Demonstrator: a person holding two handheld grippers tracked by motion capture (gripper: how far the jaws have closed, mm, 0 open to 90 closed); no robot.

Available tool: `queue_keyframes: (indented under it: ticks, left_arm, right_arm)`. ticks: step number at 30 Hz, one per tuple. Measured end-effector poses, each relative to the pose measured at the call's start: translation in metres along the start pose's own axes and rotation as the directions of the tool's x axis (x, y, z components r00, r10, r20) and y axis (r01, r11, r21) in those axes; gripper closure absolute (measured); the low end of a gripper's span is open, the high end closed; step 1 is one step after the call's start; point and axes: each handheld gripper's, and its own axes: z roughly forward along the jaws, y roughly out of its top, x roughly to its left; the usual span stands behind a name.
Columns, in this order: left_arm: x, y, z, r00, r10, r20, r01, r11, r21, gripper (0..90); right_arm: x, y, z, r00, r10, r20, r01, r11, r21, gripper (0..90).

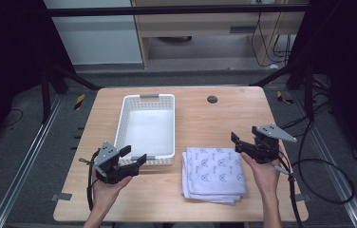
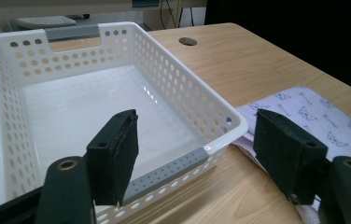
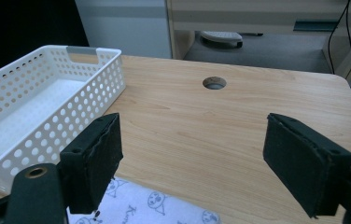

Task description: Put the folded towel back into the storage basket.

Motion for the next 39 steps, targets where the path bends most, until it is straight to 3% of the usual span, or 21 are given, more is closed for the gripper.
queue_keyframes:
  ticks: [19,39]
  left_arm:
    - [-0.033,-0.006,0.024,0.9969,0.045,0.065,-0.048,0.9972,0.057,32.1]
    - [-0.061,-0.022,0.045,0.9888,0.08,0.126,-0.097,0.9852,0.141,33.4]
  right_arm:
    - [0.001,-0.011,0.013,0.9999,0.003,-0.013,-0.003,0.999,0.051,22.7]
    - [-0.004,-0.032,0.023,0.9996,0.024,-0.012,-0.023,0.994,0.11,26.1]
